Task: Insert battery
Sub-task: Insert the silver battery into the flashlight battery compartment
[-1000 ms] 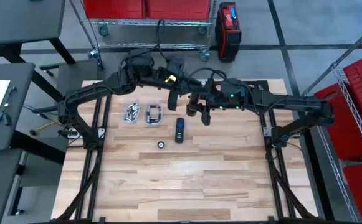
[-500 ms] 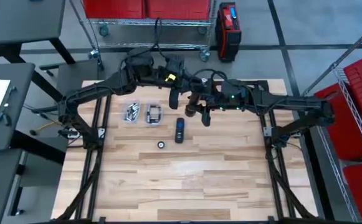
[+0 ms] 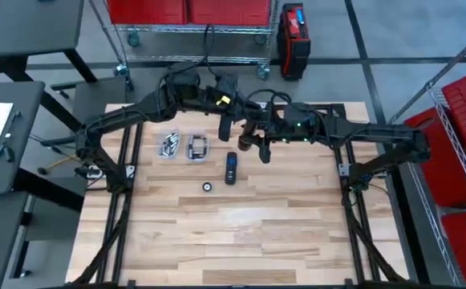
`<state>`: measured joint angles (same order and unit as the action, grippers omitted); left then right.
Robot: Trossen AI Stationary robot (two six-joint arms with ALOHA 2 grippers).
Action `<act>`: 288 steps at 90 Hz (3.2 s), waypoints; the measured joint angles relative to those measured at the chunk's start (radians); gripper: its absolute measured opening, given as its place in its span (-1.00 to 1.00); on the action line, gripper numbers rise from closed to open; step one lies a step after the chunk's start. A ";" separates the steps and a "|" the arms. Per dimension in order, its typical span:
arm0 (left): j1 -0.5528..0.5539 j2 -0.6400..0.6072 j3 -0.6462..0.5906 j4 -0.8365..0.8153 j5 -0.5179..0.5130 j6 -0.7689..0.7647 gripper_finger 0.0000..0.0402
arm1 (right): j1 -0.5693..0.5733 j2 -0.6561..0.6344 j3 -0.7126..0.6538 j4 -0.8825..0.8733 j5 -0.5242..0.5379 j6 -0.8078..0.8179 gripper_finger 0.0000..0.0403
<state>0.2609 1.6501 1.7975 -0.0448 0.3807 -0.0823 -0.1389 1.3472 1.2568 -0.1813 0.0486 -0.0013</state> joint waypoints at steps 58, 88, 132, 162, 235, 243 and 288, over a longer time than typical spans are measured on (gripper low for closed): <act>0.005 0.007 -0.001 -0.061 0.004 0.010 -0.63 | 0.000 0.000 0.000 -0.052 0.002 0.000 -0.31; 0.022 0.010 0.033 -0.135 0.004 0.044 -0.45 | 0.000 0.001 -0.001 -0.068 0.003 -0.002 -0.31; 0.026 0.008 0.036 -0.187 0.004 0.051 -0.44 | 0.000 0.001 -0.001 -0.091 0.003 -0.002 -0.31; 0.020 0.007 0.036 -0.261 0.023 0.093 -0.44 | 0.001 0.000 -0.001 -0.131 0.003 -0.003 -0.31; 0.019 -0.005 0.033 -0.307 -0.022 0.133 -0.87 | 0.000 -0.004 0.002 -0.262 0.006 0.014 -0.31; 0.023 -0.024 0.032 -0.282 -0.030 0.122 -0.87 | 0.000 -0.005 0.003 -0.223 0.007 0.023 -0.31; 0.054 -0.068 0.034 -0.028 -0.050 0.019 -0.87 | -0.002 -0.013 0.003 0.106 0.011 -0.001 -0.31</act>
<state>0.3146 1.5826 1.8317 -0.0728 0.3305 -0.0637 -0.1414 1.3338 1.2602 -0.0755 0.0594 -0.0025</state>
